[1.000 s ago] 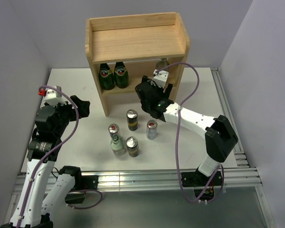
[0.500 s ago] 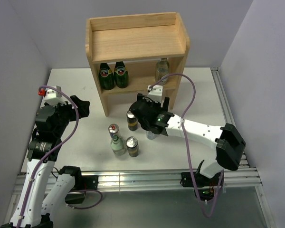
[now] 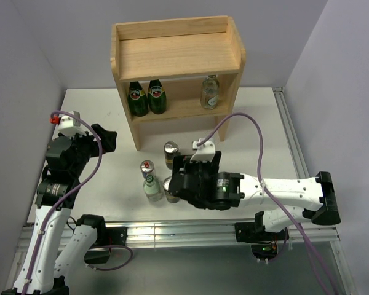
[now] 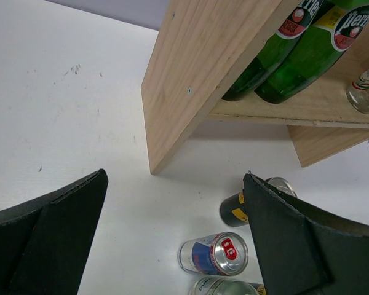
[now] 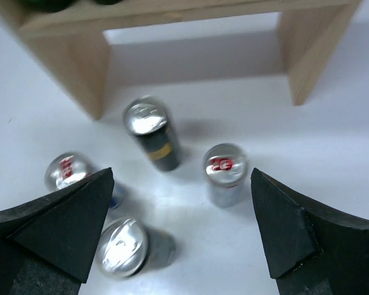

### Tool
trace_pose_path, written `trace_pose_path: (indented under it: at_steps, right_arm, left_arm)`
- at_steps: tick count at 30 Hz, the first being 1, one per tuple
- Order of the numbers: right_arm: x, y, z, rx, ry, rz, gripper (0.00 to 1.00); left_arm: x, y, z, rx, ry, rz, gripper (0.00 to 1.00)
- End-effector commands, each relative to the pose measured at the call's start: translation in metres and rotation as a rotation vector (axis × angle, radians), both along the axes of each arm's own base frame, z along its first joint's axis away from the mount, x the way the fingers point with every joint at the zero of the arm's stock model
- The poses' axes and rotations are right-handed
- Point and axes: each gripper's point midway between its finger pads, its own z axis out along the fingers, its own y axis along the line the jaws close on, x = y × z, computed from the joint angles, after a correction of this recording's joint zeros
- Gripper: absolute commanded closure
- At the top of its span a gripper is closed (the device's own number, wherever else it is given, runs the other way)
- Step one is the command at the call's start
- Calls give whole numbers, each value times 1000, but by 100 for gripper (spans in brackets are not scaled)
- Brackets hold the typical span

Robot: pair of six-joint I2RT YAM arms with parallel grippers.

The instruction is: Place and organize the beverage onto the shelf

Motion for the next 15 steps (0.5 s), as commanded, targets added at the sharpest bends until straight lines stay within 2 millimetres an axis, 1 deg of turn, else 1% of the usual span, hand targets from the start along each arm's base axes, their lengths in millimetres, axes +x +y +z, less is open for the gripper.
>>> trace_pose_path:
  at_steps: [1, 2, 4, 5, 7, 8, 9, 10, 11, 12, 13, 15]
  right_arm:
    - [-31, 25, 11, 127, 1, 111, 1]
    - [-55, 42, 8, 86, 11, 243, 1]
    - [-80, 62, -1, 98, 21, 349, 1]
    - [-99, 75, -1, 122, 28, 410, 1]
    - [-120, 95, -6, 148, 46, 498, 1]
    - [-129, 104, -13, 137, 55, 531, 1]
    - [-142, 114, -18, 135, 73, 583, 1]
    - [-149, 121, -18, 148, 76, 604, 1]
    - [-154, 128, -29, 121, 85, 616, 1]
    - [-159, 134, -32, 121, 95, 632, 1]
    - [-165, 143, -32, 143, 109, 660, 1]
    - [-172, 154, -49, 125, 128, 691, 1]
  left_arm:
    - [2, 0, 10, 13, -48, -11, 1]
    - [2, 0, 9, 12, -47, -12, 1]
    - [3, 0, 9, 12, -47, -12, 1]
    - [2, 0, 9, 12, -47, -12, 1]
    - [2, 0, 10, 11, -50, -12, 1]
    - [2, 0, 10, 11, -48, -12, 1]
    - [2, 0, 10, 11, -50, -12, 1]
    - [2, 0, 10, 11, -48, -12, 1]
    - [2, -1, 10, 13, -48, -14, 1]
    - [2, -1, 10, 10, -48, -13, 1]
    - [2, -1, 10, 10, -48, -13, 1]
    - [2, 0, 10, 11, -50, -12, 1]
